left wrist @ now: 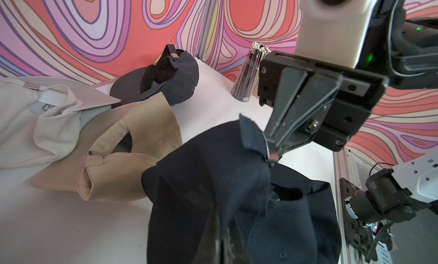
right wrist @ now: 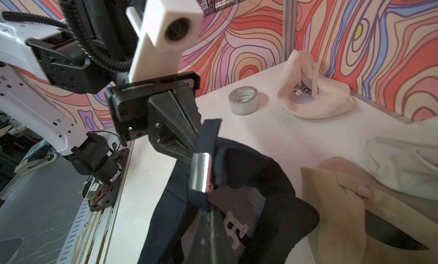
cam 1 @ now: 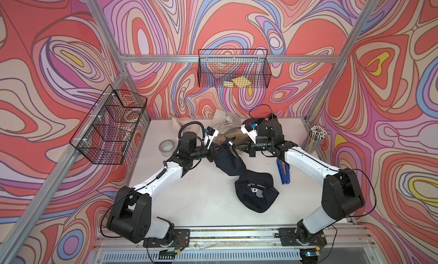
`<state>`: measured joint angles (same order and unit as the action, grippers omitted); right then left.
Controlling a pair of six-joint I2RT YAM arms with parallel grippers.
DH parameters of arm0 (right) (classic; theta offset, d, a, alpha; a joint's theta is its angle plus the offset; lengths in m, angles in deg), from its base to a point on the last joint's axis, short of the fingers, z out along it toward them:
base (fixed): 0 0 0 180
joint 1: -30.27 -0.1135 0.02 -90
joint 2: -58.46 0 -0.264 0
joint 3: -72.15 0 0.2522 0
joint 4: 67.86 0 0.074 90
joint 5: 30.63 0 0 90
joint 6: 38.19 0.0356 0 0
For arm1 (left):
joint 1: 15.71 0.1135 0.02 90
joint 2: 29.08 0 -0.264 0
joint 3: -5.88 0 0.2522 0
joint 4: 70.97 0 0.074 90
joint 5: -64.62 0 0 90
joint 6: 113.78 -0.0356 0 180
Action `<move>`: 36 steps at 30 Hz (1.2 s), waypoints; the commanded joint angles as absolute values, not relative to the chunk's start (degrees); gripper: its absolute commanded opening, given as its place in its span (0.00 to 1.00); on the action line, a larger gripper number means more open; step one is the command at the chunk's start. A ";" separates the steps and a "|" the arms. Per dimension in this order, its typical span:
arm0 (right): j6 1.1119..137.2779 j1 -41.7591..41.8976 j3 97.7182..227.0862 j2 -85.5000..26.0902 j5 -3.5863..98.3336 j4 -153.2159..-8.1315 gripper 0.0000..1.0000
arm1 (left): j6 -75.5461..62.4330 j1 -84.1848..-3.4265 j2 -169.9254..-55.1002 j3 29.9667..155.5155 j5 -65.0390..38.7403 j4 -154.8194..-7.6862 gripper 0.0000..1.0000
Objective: Open the adjustable buckle of the baseball cap
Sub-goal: Pick up the baseball cap from the center of the board.
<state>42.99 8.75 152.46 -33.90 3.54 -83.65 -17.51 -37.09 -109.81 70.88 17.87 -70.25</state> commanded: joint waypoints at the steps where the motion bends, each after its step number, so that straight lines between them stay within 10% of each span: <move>1: 46.43 8.52 151.88 -34.73 7.56 -82.24 0.00 | -17.10 -37.40 -109.15 70.62 19.05 -67.33 0.00; 10: 45.56 8.50 156.31 -31.38 13.01 -92.74 0.44 | -17.67 -37.33 -109.06 70.44 17.63 -68.21 0.00; 36: 35.13 4.25 176.10 -37.03 12.79 -109.48 0.60 | -19.12 -37.34 -109.85 72.72 21.55 -71.59 0.00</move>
